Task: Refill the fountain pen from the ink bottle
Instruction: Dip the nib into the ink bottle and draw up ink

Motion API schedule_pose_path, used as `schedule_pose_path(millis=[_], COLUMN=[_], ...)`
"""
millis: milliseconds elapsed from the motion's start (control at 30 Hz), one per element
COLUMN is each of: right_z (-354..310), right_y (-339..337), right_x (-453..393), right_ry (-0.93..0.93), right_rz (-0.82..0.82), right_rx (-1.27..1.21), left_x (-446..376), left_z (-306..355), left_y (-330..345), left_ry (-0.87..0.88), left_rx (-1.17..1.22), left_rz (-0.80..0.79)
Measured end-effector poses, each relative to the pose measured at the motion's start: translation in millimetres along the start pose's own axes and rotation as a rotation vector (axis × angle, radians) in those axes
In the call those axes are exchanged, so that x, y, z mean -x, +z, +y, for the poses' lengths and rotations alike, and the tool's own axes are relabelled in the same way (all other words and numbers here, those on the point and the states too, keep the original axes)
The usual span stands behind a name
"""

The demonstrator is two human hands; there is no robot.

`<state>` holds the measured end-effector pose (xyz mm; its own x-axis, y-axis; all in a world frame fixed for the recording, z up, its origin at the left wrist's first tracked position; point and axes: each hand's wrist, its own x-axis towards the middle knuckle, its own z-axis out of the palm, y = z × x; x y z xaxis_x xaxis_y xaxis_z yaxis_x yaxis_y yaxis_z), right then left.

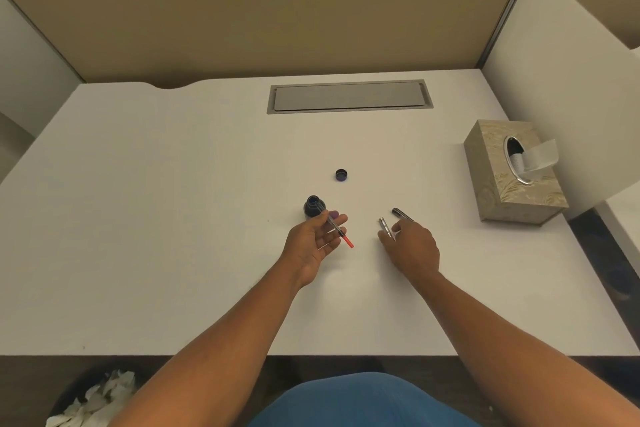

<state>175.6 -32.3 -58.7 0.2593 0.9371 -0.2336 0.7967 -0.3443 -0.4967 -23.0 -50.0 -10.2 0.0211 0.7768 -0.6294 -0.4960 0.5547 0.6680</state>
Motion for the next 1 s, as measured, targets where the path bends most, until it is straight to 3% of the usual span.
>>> schedule_pose_path(millis=[133, 300, 367, 567, 733, 867, 1000], right_z=[-19, -43, -48, -65, -74, -87, -103], right_y=[-10, -39, -42, -50, -60, -64, -59], right_x=[8, 22, 26, 29, 17, 7, 2], right_ry=[-0.153, -0.276, -0.305, -0.331, -0.366, -0.43, -0.461], right_rz=[-0.032, -0.479, -0.518, -0.266, -0.104, -0.072, -0.061], right_rx=[-0.164, -0.351, -0.369, -0.394, -0.308, -0.211, -0.102], left_x=[-1, -4, -5, -5, 1, 6, -3], left_z=[0, -2, -2, 1, 19, 42, 64], left_y=[1, 3, 6, 13, 1, -24, -35], left_ry=[-0.003, -0.006, 0.002, 0.027, 0.081, 0.177, 0.211], left_rx=[-0.006, 0.035, 0.068, 0.085, -0.258, -0.381, -0.429], left_rz=[0.017, 0.037, 0.046, 0.067, 0.166, 0.262, 0.236])
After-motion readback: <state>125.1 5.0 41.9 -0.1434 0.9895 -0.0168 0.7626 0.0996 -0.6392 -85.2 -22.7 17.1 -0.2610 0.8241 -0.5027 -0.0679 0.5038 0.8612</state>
